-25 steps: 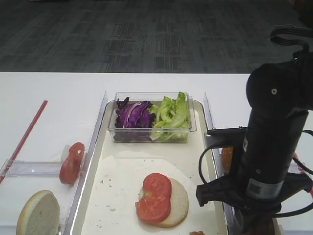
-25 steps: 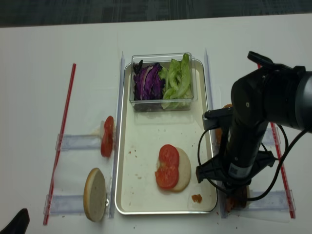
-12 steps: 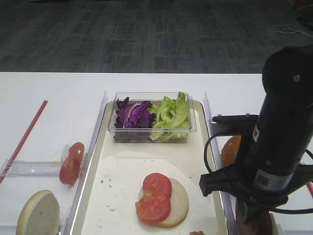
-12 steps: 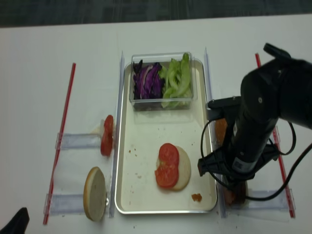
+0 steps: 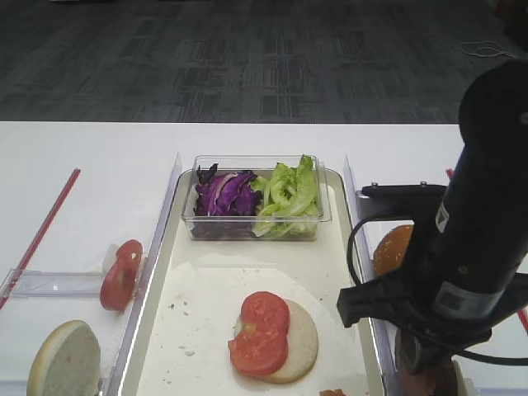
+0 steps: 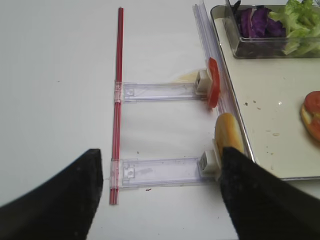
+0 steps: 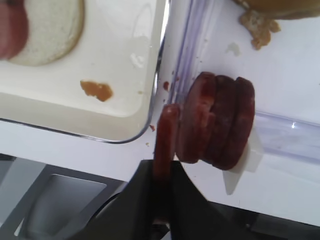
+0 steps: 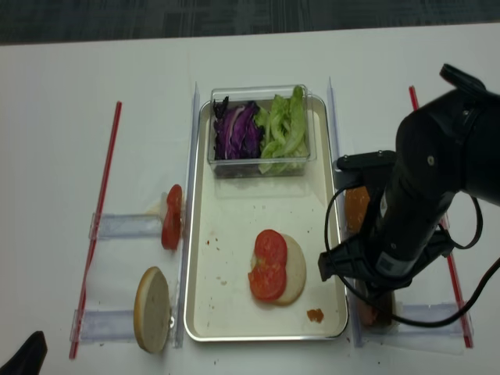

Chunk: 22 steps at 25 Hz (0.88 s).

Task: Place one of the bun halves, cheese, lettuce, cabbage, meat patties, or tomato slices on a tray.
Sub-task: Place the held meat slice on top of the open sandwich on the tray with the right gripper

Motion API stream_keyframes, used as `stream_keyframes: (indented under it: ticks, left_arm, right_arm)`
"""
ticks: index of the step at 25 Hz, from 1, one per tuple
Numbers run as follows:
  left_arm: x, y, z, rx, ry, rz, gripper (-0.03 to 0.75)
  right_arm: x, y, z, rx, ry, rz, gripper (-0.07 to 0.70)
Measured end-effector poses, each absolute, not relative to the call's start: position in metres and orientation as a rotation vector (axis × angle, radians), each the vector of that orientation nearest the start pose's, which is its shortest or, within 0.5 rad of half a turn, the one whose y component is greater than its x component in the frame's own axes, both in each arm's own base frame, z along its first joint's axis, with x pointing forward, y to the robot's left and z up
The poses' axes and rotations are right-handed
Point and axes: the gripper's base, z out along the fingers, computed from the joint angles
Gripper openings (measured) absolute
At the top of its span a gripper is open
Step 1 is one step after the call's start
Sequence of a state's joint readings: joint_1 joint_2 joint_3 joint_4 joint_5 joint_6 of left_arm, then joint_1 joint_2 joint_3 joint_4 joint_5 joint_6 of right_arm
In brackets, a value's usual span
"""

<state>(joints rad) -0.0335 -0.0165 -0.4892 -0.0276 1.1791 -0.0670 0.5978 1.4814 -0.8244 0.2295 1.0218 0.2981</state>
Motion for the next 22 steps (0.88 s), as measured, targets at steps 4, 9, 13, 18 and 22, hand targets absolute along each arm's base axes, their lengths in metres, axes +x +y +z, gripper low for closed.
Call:
stream_keyframes:
  ticks: [4,9,13,18,22]
  left_arm:
    - [-0.012,-0.002,0.265,-0.033,2.158,-0.092,0.468]
    - [-0.012,-0.002,0.265,-0.033,2.158,-0.092,0.468]
    - [-0.012,-0.002,0.265,-0.033,2.158,-0.092,0.468]
    - [-0.012,-0.002,0.265,-0.033,2.158,-0.092,0.468]
    - [-0.012,-0.002,0.265,-0.033,2.158,-0.092,0.468]
  right_arm:
    - [0.175,0.158,0.203,-0.374,3.207,0.263,0.085]
    - [0.174,0.161,0.203,-0.408,3.183,0.256,0.085]
    - [0.174,0.161,0.204,-0.409,3.170,0.256,0.085]
    - [0.175,0.161,0.205,-0.404,3.161,0.262,0.085]
    - [0.178,0.164,0.205,-0.413,3.113,0.290,0.085]
